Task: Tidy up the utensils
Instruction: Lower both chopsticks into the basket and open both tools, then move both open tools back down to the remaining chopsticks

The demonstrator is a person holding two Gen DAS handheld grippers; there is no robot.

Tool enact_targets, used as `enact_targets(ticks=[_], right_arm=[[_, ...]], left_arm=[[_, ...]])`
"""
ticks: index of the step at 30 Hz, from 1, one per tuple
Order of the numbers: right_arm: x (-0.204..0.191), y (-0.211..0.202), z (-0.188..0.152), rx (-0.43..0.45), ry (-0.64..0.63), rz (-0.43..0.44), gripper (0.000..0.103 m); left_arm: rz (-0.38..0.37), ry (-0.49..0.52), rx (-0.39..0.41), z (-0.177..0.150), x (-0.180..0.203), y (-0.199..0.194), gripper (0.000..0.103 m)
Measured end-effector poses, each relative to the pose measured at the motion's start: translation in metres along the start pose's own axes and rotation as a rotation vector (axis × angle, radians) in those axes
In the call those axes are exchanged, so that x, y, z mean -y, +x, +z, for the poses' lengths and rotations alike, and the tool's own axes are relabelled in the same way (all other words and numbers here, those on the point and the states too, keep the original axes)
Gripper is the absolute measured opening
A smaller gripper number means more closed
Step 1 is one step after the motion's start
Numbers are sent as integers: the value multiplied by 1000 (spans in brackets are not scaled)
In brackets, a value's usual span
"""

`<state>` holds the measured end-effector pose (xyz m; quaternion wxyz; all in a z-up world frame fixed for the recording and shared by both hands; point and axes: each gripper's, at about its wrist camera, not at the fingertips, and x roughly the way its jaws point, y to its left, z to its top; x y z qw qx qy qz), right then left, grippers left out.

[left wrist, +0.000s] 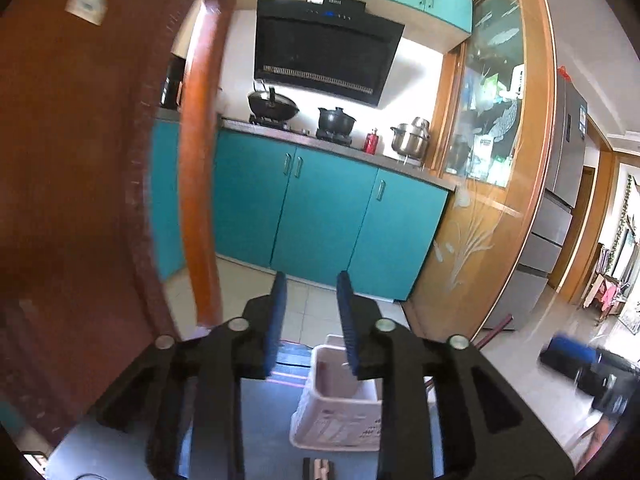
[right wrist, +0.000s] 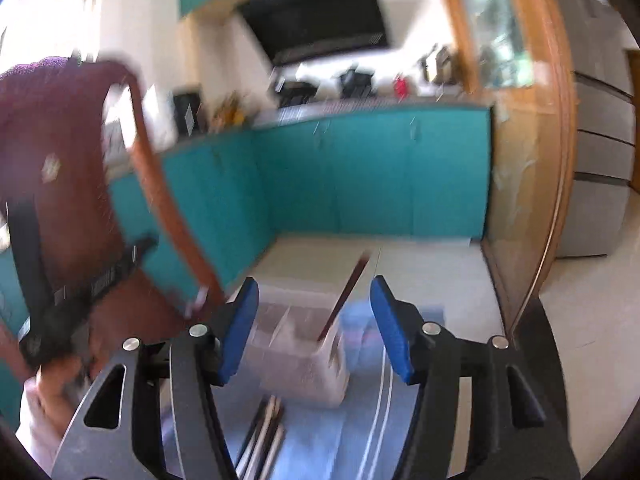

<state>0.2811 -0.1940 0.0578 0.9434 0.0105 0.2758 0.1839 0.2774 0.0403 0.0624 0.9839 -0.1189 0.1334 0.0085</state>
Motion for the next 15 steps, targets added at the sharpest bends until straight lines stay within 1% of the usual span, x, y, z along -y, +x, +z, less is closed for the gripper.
enact_targets(ticks=[2,3,4,6,7,8,9,11,13,15], right_arm=[[-13,11,-16,-59,-20,40,57],[-22,31,-34,-135,-44,57,57],[-27,49,-49,-195,-64,53,57],[-31,91,-84,-337,-83,19,57],[-31,117,-110,-443,-79,10,56],[-32,133,-127,-516,-71,20,54],[-33,141,-138,-558,-65,31,52],[-40,153,-154,-614,-52,69,52],[-48,156,-159,-618,-57,76,52],[-59,159,-162,-604,-88,51,53]], left_arm=[[33,-1,15,-8,-8,-13,38],[50,-7,3,-13,-14,-15,43],[55,-10,-14,-18,-18,-16,43],[66,-13,-93,-34,-27,-6,43],[81,-10,-152,-44,-31,2,43],[94,-4,-195,-50,-33,7,43],[105,2,-240,-56,-34,14,43],[106,4,-314,-66,-37,25,44],[98,8,-352,-73,-37,31,45],[99,11,-359,-76,-36,32,51]])
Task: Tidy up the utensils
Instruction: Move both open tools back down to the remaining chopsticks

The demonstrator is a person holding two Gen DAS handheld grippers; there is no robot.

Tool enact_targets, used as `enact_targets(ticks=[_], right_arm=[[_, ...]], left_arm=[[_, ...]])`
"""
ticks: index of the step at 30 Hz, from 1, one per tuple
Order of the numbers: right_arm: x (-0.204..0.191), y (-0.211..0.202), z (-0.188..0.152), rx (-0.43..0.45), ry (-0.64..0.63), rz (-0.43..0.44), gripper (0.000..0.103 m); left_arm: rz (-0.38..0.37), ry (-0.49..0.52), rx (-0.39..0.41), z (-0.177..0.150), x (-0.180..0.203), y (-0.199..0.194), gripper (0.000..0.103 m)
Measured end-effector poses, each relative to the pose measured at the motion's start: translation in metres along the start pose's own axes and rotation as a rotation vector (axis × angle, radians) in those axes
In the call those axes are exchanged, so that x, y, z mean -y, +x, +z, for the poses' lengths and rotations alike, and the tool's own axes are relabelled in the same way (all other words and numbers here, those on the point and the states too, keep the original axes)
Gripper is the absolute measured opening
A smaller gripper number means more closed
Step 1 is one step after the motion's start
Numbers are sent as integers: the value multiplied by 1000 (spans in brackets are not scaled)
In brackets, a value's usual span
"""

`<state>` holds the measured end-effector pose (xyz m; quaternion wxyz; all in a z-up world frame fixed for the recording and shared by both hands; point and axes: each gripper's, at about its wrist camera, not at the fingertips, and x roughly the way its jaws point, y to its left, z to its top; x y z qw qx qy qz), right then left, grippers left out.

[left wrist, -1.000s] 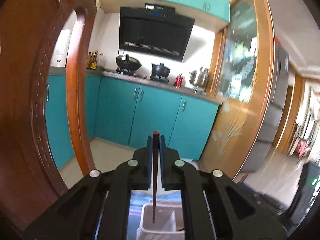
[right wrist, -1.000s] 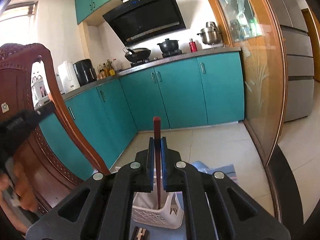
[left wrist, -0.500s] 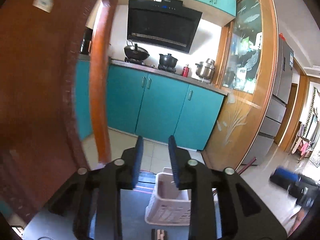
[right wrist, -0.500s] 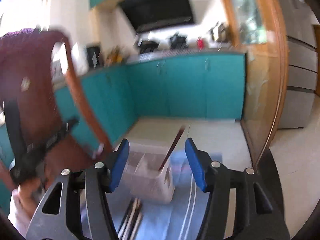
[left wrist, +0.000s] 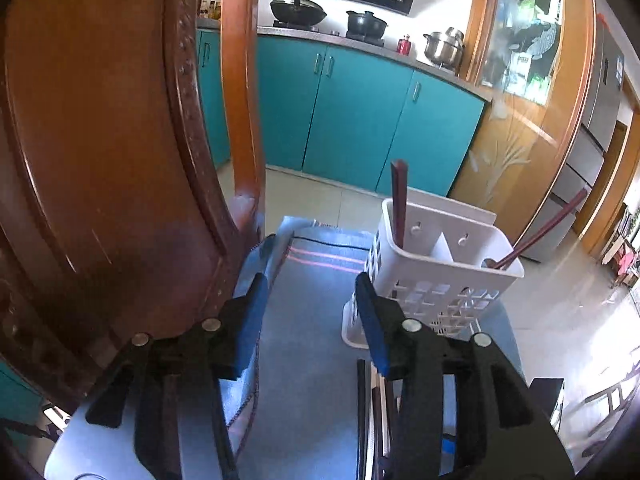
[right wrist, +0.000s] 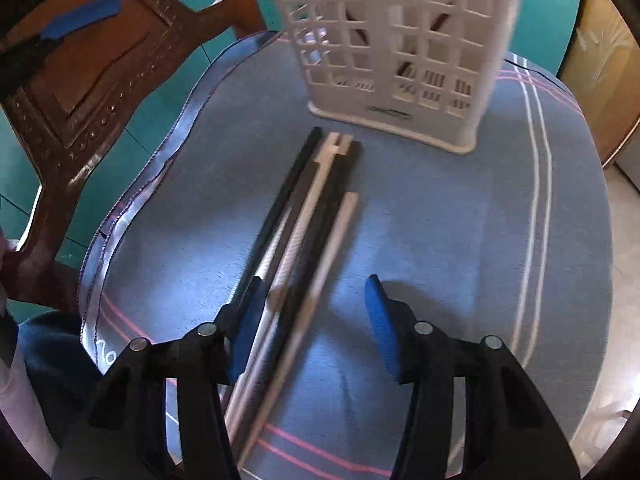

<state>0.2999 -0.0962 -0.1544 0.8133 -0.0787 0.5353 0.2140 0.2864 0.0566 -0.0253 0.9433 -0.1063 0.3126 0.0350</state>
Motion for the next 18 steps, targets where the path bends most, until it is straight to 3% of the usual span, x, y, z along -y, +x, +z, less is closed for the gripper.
enact_targets(ticks=[2,3,4,6,7,10,18], right_arm=[[-11,3,0,19,-33,-45,53],[-12,3,1,23,-31,-40,49],[-12,3,1,17,-24,-22,35],[-7,0,3,20,-2,-1,32],[-4,-3,8,23,6,8,25],[20,-5,10,20,47,-26,17],[72,-12,12,1,168,-62,26]], left_arm=[[-6,8,-5,-1,3,0,54],[-7,14,-9,-3,3,1,54],[-8,21,-20,-5,4,2,54],[-5,32,-41,-11,6,4,55],[-3,38,-62,-15,5,7,56],[-6,43,-113,-21,7,18,57],[7,88,-235,-42,12,40,64]])
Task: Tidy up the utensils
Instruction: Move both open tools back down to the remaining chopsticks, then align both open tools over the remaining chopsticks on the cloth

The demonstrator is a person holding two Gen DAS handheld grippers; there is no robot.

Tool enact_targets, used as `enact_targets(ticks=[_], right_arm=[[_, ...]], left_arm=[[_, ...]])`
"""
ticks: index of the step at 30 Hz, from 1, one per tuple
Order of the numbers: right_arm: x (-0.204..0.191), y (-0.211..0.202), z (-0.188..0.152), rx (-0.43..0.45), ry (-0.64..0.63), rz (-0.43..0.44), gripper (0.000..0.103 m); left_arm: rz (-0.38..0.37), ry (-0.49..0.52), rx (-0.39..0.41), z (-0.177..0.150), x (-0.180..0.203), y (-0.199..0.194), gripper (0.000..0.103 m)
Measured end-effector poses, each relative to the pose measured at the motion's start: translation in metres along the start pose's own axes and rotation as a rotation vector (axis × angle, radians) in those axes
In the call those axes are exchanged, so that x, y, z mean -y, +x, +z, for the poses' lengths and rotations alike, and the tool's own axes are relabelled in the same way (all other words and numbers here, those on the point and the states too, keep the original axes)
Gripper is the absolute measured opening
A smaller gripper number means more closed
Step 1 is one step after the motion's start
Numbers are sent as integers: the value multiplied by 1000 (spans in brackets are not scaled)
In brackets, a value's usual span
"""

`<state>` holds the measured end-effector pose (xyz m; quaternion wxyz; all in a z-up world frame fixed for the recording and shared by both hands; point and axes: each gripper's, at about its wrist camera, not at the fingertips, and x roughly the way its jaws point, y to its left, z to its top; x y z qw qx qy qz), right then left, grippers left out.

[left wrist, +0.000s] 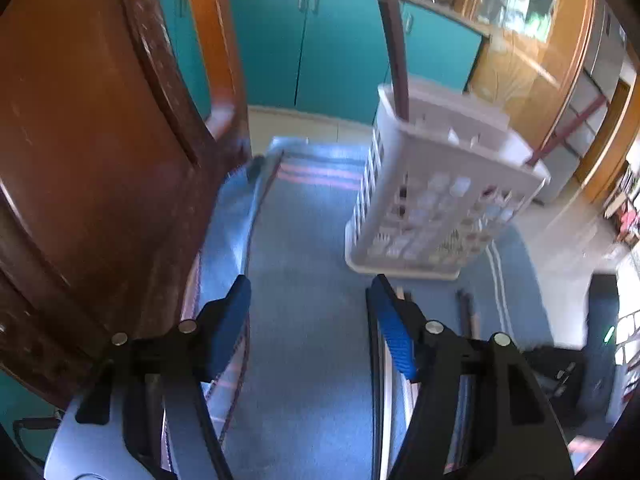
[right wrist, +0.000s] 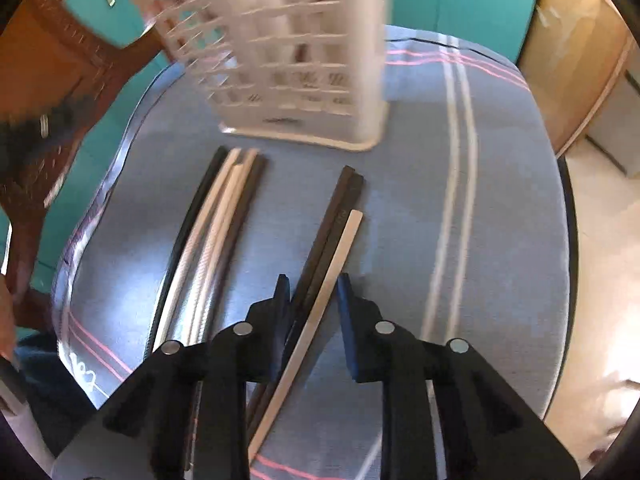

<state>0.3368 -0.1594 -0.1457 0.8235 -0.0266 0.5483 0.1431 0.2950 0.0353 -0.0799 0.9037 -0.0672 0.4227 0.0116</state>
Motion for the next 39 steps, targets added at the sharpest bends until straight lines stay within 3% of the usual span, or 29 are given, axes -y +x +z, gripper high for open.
enact_targets(ticks=[2,7,15,19,23,33,35,39], right_arm=[[10,-4,3,17,31,-40,28],[28,-9,11,29,100,-37,28],[10,7,5,7,23,-14,28],[-10,11,0,27,-34,-72,28],[-11,13,0,29,-23,-76,15],[-3,16,2,50,-17,-117,15],[4,11,-6,49,-13,-114,15],[6,8,-4,54,-6,-108,15]], left_arm=[[10,28,-41,-4,6,9,64],[15,88,-113,-17,22,24,64],[33,145,-149,-28,36,34,69],[45,174,-180,-36,40,38,69],[37,188,-205,-40,42,41,69],[35,184,-247,-47,41,51,70],[66,187,-252,-47,37,52,70],[65,184,-270,-49,30,53,54]])
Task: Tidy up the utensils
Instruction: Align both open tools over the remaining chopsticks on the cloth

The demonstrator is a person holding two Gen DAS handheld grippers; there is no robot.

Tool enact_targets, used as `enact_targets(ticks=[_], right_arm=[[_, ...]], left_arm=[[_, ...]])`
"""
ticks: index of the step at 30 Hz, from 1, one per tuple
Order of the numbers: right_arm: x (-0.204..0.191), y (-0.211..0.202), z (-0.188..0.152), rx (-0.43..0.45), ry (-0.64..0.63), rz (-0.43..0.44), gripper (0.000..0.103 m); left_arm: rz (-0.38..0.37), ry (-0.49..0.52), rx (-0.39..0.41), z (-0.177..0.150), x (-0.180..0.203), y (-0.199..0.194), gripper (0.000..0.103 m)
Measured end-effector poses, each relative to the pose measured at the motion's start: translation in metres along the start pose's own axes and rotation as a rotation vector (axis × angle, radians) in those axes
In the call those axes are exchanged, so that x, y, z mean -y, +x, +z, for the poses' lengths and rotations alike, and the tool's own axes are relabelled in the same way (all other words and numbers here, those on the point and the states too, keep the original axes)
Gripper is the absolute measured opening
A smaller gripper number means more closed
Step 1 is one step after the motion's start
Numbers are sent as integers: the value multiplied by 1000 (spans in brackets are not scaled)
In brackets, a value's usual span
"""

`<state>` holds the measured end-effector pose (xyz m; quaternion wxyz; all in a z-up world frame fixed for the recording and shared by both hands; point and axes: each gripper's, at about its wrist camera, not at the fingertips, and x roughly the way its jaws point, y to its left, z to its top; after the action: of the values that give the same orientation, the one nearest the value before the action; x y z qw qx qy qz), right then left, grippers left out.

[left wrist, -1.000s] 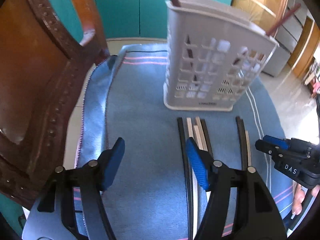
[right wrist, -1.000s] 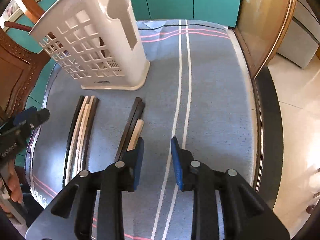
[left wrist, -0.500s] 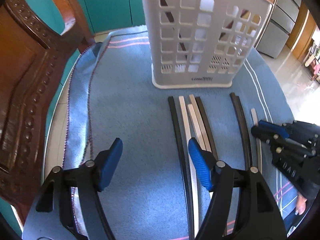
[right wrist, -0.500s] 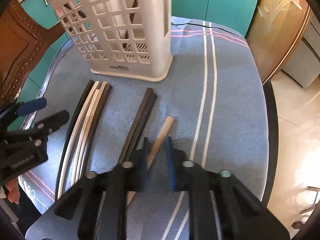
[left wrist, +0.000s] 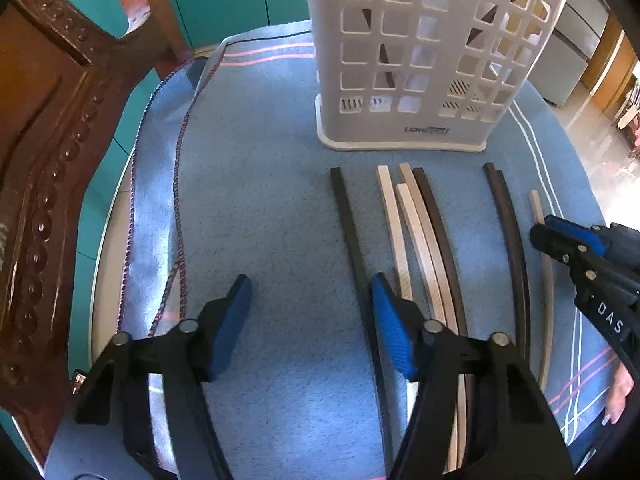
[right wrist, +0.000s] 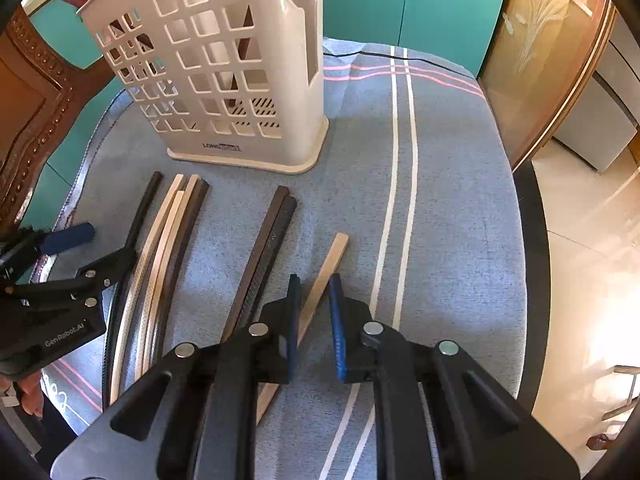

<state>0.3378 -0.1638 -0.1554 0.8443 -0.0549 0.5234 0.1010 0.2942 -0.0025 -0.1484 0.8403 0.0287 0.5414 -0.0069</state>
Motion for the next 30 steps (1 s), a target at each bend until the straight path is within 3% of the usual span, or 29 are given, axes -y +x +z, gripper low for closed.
enact_targets(ticks=[3,13,19,22,27,30], right_arm=[[0,-2,1,2,-4,-1,15],[-15,-4,-4,33,-66,13,13],[-11,-13,-2,95,-49,-8,10],[-5,-13,0,81,-21,12,10],[8,-11,1,45,33,27,18],[13,-12,2,38,41,17,24]], left_arm=[[-9,1,-3,-1,-3,-4,44],[-13,25,3,-2,9,-7,44],[-31,61,-2,-4,18,-12,44],[-31,64,-1,-4,19,-12,44],[-14,50,-1,-2,14,-10,59],[-7,40,2,-1,14,-10,63]])
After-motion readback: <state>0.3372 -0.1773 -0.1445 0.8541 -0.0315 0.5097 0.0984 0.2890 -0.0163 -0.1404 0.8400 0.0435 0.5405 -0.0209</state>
